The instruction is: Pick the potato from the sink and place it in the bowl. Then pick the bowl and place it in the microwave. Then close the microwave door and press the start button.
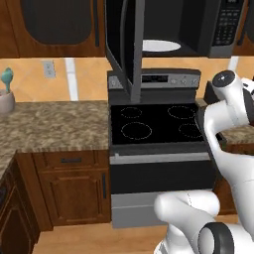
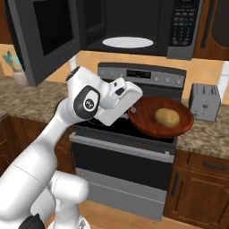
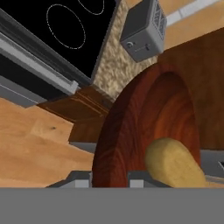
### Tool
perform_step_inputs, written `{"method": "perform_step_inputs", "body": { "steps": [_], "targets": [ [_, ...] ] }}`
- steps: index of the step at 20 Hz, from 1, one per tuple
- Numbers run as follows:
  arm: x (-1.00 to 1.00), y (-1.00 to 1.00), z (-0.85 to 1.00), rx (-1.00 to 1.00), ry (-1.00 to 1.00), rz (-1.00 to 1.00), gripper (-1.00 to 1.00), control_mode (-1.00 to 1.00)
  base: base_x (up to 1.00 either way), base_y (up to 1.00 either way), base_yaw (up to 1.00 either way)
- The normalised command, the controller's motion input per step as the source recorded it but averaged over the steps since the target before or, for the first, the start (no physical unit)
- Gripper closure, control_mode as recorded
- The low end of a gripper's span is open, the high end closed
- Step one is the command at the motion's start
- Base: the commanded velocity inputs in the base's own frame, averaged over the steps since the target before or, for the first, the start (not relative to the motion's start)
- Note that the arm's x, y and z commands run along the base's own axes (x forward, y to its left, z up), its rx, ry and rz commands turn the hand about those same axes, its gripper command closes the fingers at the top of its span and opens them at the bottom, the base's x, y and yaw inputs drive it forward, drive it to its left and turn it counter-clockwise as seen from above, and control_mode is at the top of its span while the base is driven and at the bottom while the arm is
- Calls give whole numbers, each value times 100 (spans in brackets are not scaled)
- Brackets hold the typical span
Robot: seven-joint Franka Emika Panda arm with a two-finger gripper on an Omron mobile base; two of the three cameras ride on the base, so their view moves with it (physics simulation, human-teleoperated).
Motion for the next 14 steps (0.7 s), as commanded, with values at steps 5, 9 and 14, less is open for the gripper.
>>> {"method": "perform_step_inputs", "body": {
  "steps": [5, 9, 14],
  "targets": [
    [0, 0, 0, 0, 0, 0, 100, 100, 68, -33, 0],
    [0, 0, 0, 0, 0, 0, 100, 100, 65, -12, 0],
    [0, 0, 0, 0, 0, 0, 100, 100, 53, -15, 0]
  ]
}}
